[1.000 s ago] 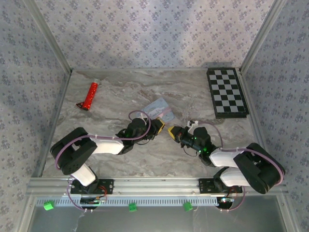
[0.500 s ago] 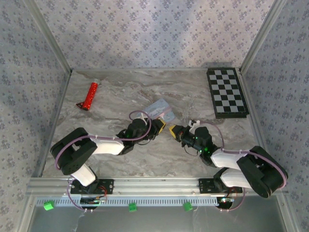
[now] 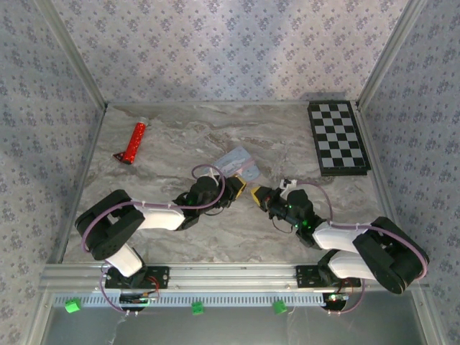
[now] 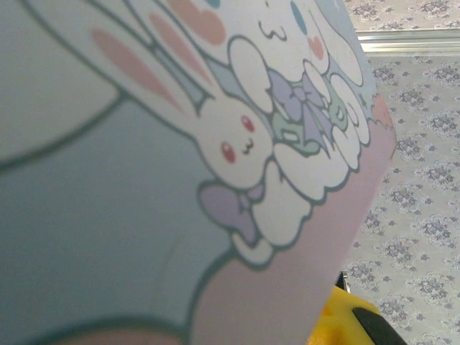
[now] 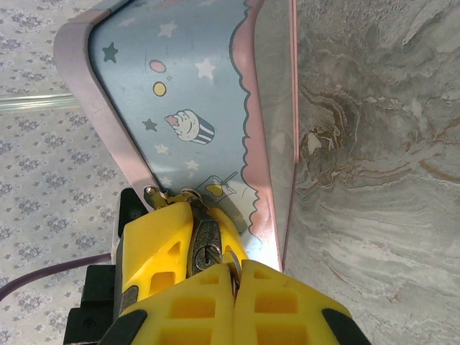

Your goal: Unlock the padlock with the key

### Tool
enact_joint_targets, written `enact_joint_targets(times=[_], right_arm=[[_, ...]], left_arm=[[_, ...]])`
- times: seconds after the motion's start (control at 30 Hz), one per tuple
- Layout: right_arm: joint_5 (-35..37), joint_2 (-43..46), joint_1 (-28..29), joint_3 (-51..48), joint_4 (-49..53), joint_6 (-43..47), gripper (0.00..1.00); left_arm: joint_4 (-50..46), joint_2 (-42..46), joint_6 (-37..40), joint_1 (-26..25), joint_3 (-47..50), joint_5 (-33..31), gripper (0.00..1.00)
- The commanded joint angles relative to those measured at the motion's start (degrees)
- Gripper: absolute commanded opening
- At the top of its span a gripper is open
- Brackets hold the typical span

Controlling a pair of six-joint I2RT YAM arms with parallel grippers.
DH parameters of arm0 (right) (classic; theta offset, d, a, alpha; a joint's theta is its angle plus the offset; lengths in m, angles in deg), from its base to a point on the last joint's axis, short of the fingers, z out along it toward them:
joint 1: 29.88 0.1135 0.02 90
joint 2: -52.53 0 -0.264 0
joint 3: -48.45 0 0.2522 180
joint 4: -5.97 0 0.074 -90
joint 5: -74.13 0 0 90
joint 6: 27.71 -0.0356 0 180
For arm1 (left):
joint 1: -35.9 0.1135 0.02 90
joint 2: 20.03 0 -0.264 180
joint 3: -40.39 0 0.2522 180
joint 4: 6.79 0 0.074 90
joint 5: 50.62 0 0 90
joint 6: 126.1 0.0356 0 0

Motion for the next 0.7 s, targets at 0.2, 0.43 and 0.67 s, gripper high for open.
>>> enact_joint_targets(times=[0.2,0.43,0.67], right_arm=[[-2.33,0.47,2.87,3.57,-1.71,1.22,0.00],[-2.44,-0.10,2.93,3.32,-2.71,0.39,0.00],[-5.58,2.27,-0.96,3.12,-0.31,-0.64,0.00]], left_arm=[[5.40,0.14,-0.88,-2.79,-3.04,7.19,0.00],[5.53,-0.12,-0.55,-2.79,-3.40,7.71,0.00],[5.65,-0.64,1.20,-2.79,-3.40,9.70,0.00]])
